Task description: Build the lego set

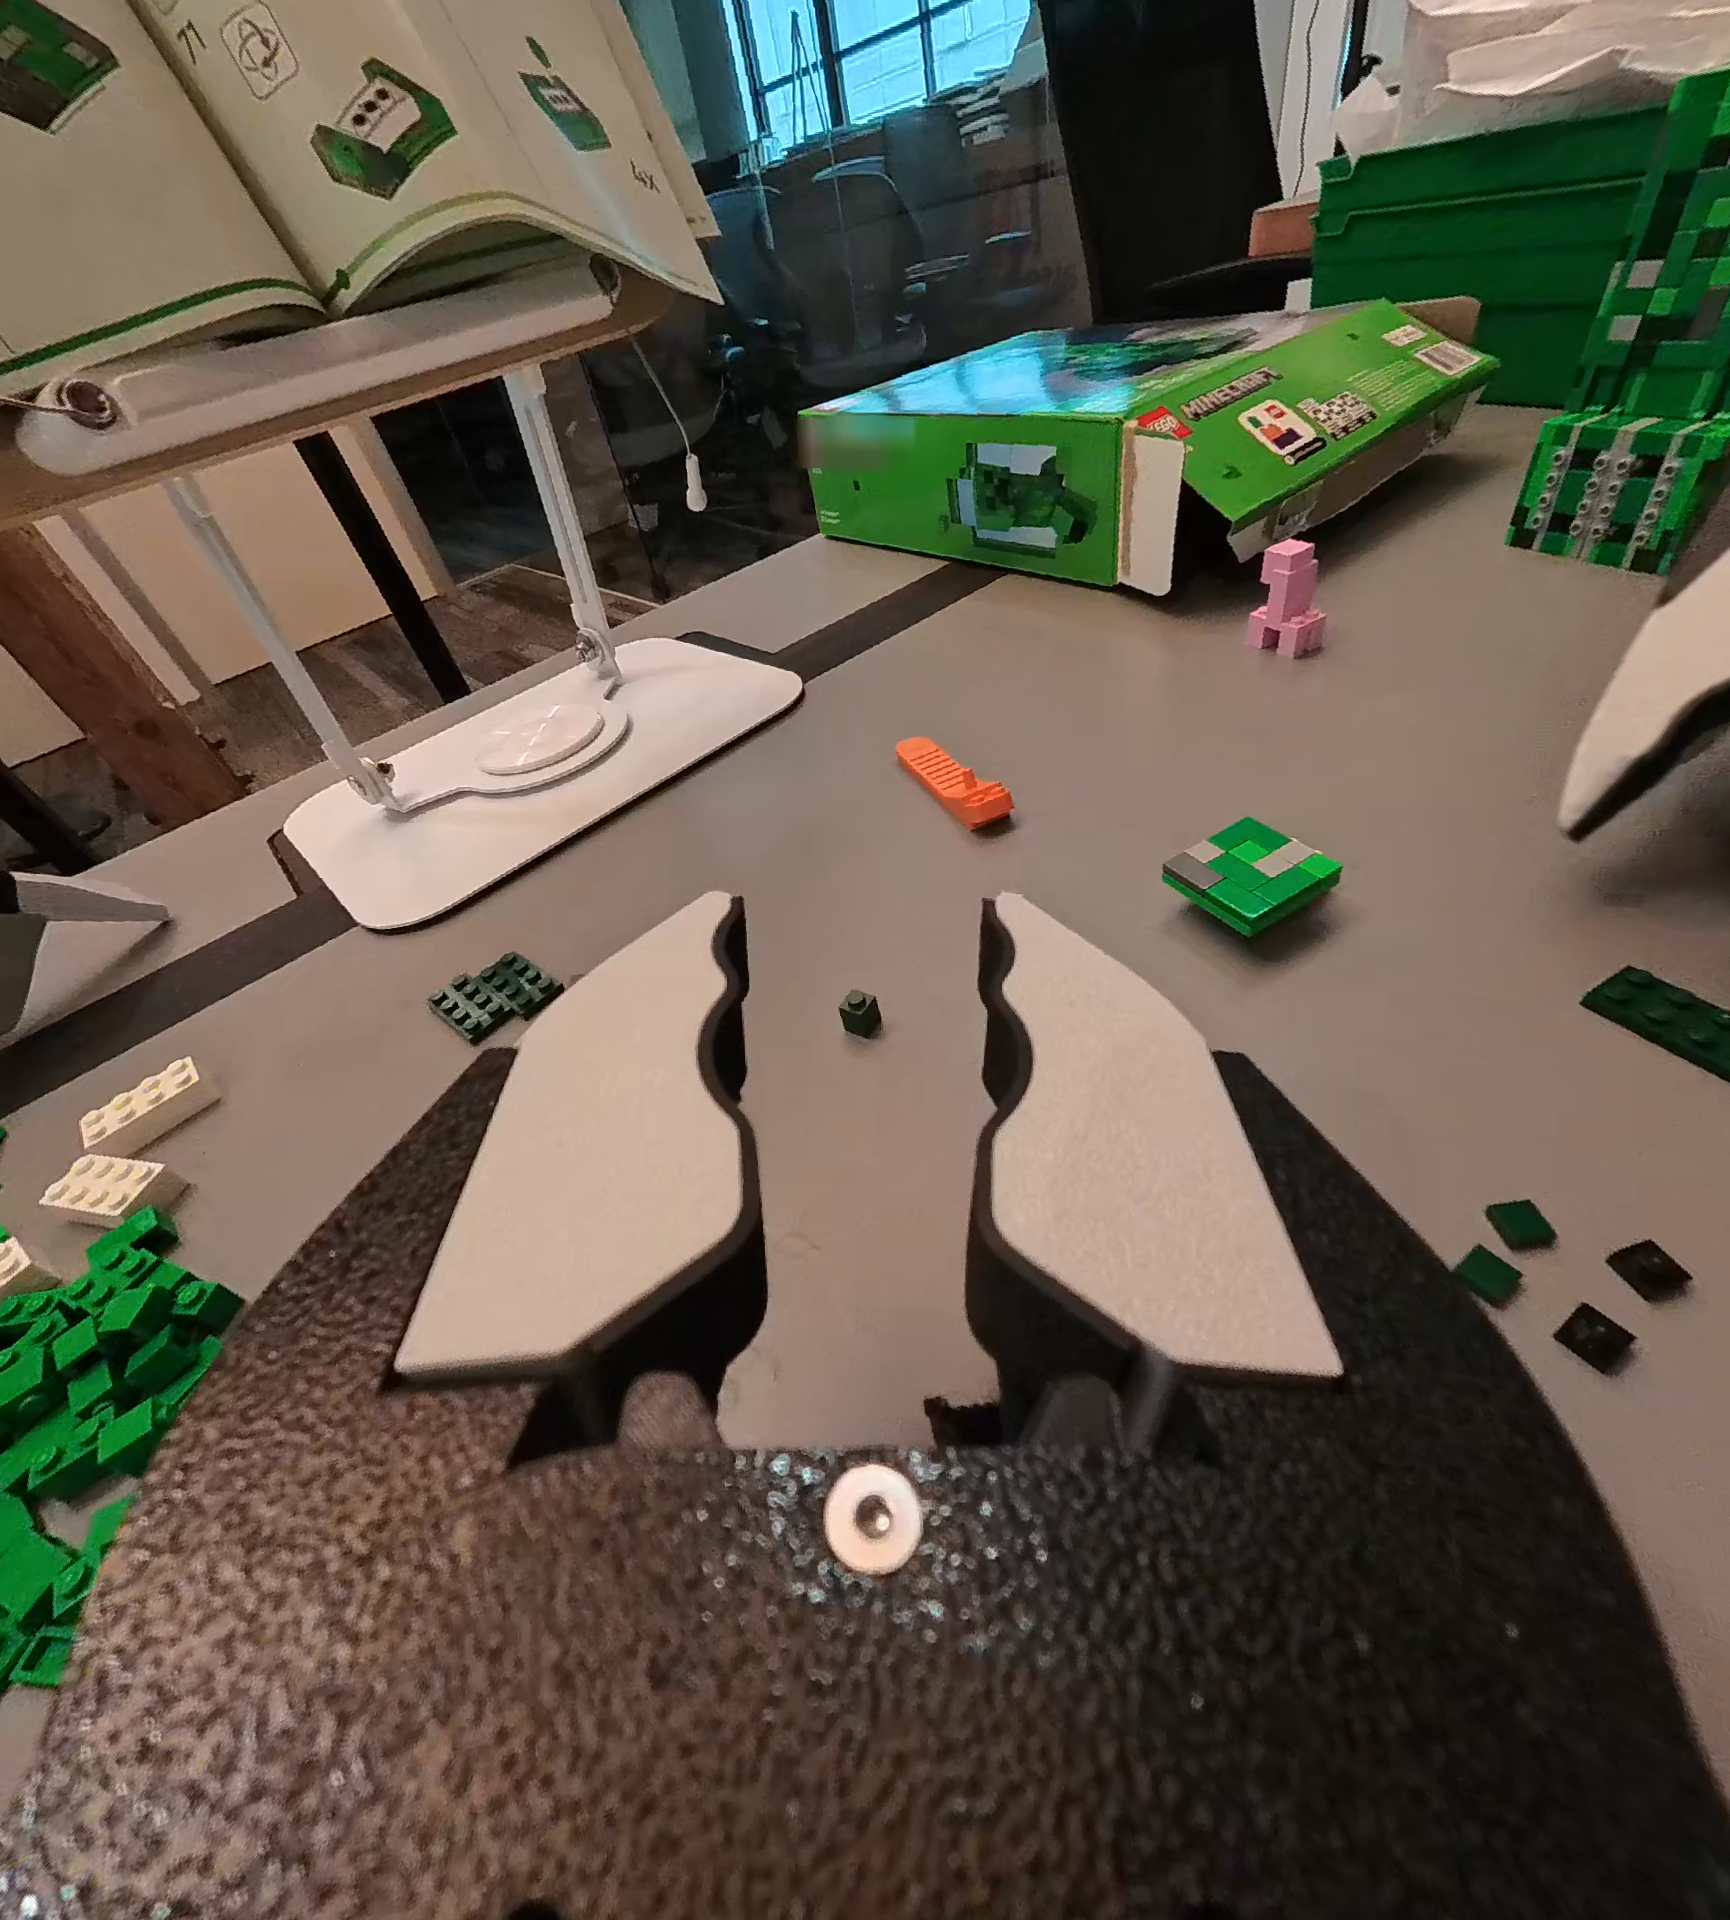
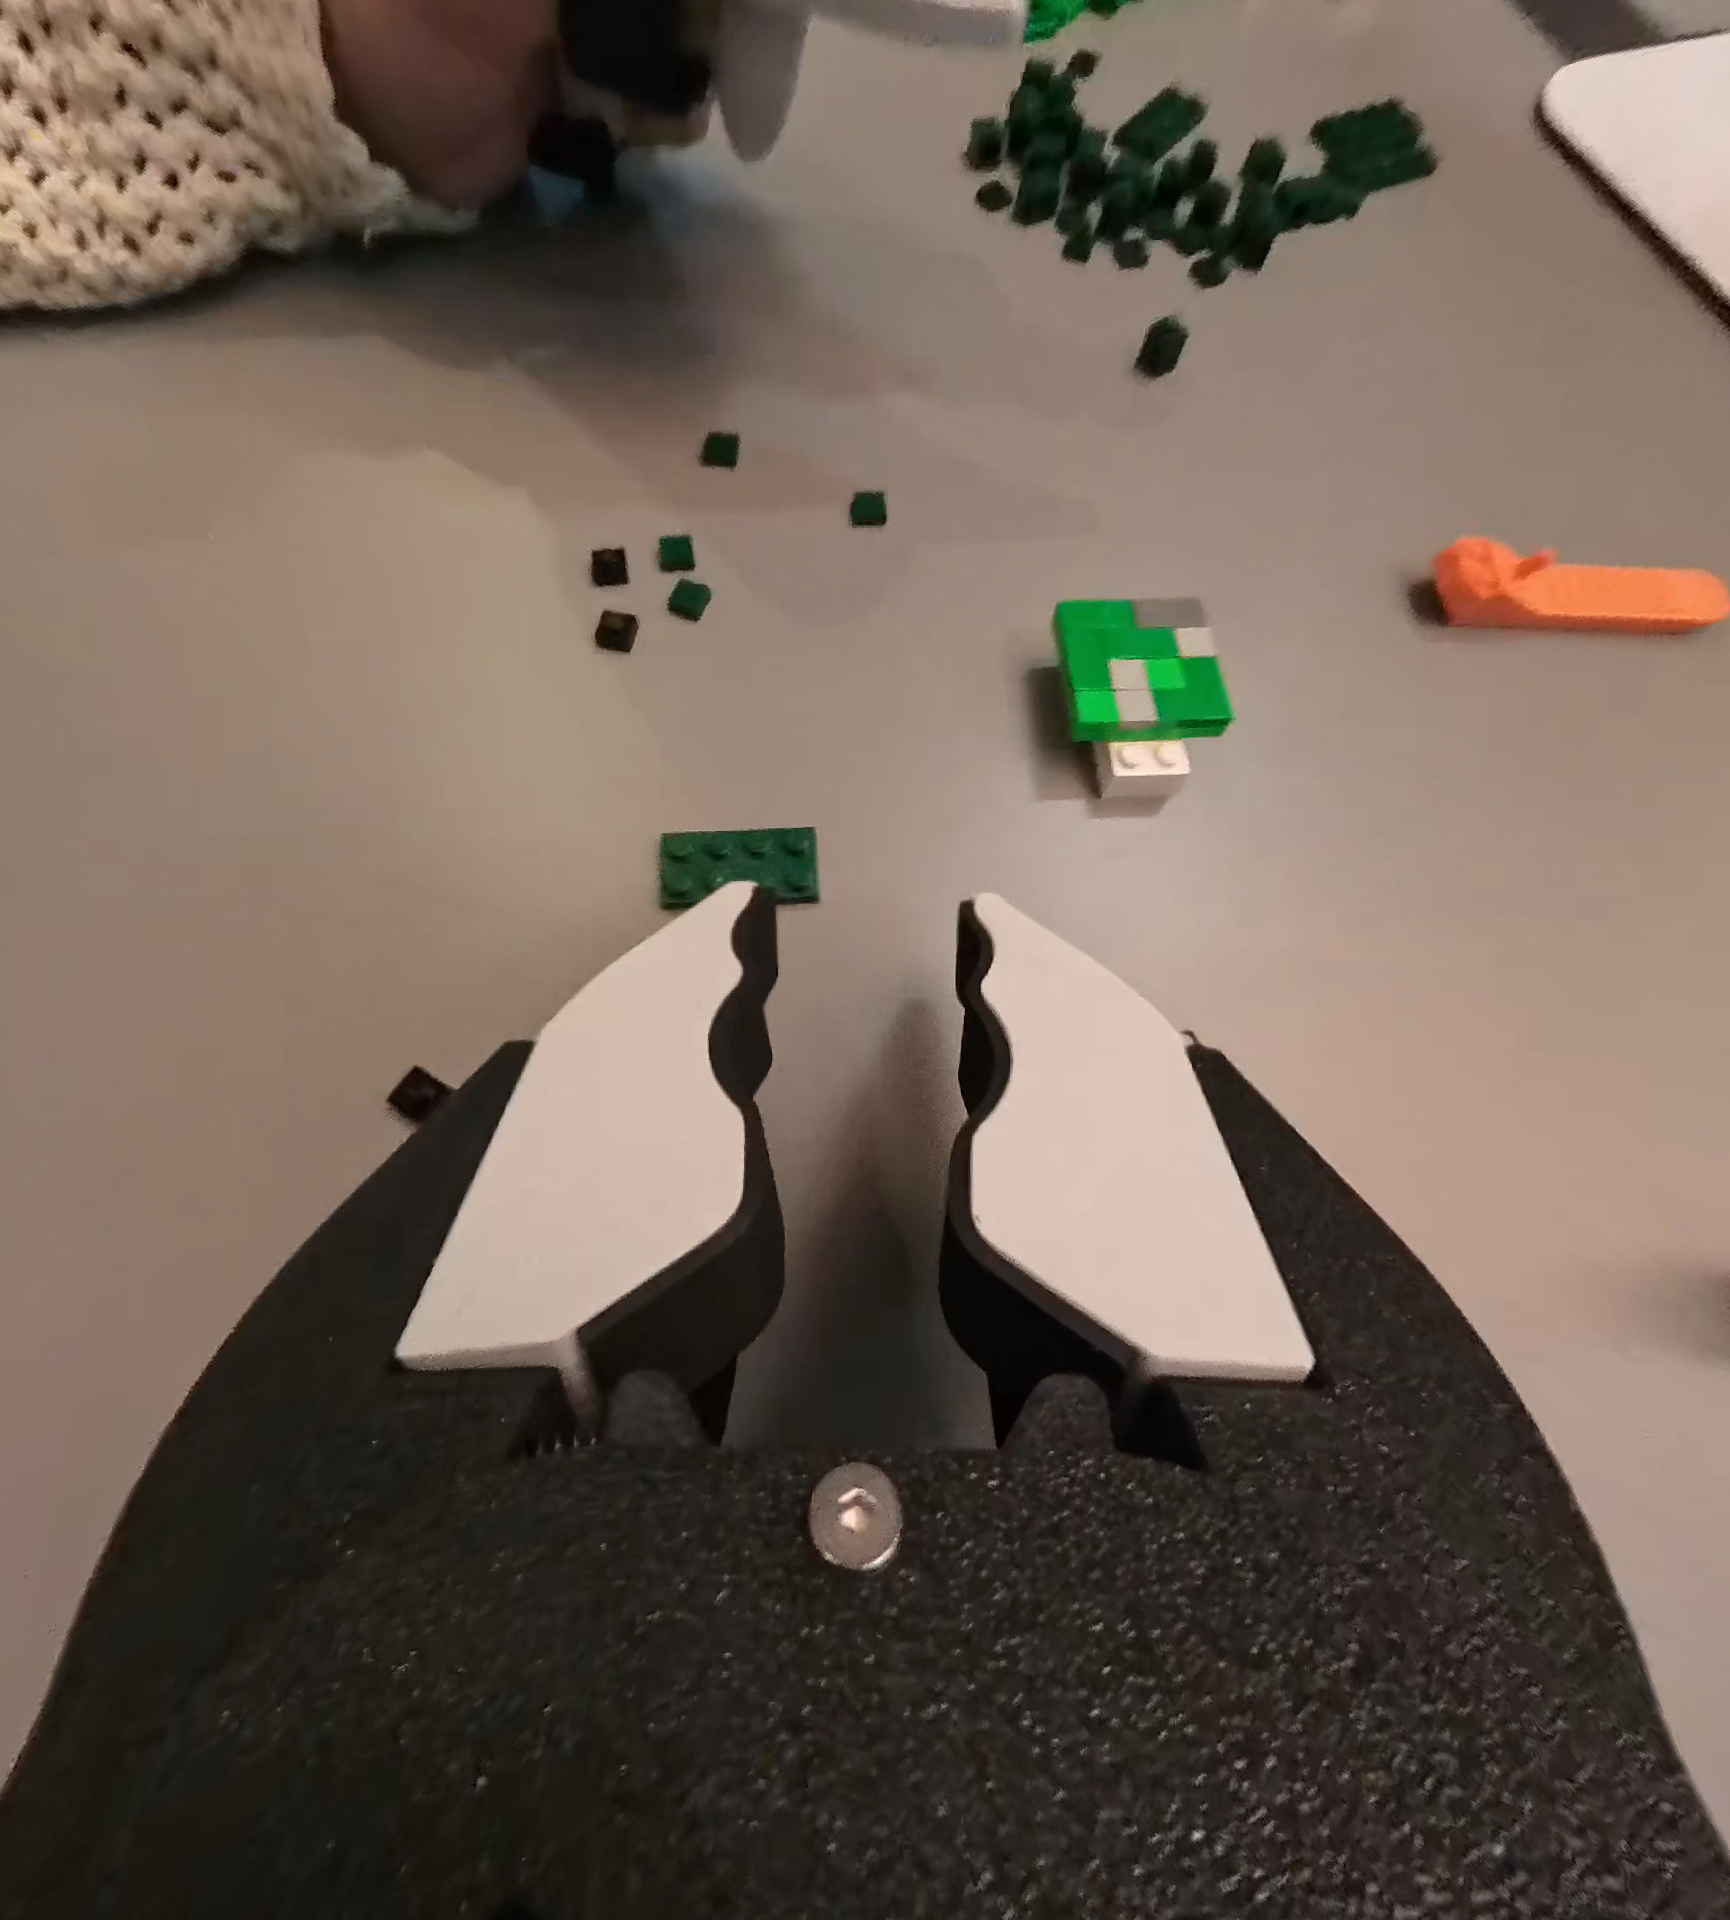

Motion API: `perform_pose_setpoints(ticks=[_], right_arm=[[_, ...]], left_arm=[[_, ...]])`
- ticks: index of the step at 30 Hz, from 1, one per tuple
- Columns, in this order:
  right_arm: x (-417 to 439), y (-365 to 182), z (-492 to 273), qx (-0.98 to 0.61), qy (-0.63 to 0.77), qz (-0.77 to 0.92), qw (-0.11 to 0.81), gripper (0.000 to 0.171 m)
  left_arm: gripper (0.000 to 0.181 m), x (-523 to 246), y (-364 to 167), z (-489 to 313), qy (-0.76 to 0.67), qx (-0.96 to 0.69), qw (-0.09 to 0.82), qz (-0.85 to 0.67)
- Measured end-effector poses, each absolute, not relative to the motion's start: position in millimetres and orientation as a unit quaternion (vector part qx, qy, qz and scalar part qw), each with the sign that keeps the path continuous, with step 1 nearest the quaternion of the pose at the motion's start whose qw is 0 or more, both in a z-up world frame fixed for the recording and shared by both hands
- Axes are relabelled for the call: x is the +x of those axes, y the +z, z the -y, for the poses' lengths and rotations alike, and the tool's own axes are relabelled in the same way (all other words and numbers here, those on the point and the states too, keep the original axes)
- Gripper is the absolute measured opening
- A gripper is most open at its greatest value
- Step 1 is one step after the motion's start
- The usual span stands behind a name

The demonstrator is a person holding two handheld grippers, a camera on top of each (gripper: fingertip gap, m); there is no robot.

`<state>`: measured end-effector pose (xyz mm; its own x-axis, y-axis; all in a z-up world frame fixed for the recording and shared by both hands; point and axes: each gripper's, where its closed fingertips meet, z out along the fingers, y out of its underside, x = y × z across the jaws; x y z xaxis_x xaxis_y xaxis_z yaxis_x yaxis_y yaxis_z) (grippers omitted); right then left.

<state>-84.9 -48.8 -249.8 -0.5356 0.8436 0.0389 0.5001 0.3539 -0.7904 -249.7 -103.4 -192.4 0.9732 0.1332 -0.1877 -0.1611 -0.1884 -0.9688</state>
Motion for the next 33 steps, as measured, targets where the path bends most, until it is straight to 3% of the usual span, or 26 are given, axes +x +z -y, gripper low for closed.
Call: perform_pose_setpoints(ticks=[10, 19, 24, 33], right_arm=[[-76.5, -257.5, 72.8, -0.408, 0.38, 0.814, 0.164, 0.037], [-81.4, -263.9, 79.0, -0.401, 0.338, 0.832, 0.179, 0.042], [-82.9, -268.9, 80.2, -0.403, 0.322, 0.838, 0.177, 0.032], [-92.3, -269.0, 85.4, -0.326, 0.338, 0.87, 0.147, 0.032]], left_arm=[[0.042, -249.3, -193.0, 103.0, 0.117, -0.763, 0.635, -0.011], [0.042, -249.0, -193.2, 102.7, 0.118, -0.764, 0.634, -0.013], [0.042, -249.2, -193.1, 102.7, 0.118, -0.763, 0.635, -0.012], [0.042, -249.7, -192.3, 103.0, 0.116, -0.762, 0.637, -0.009]])
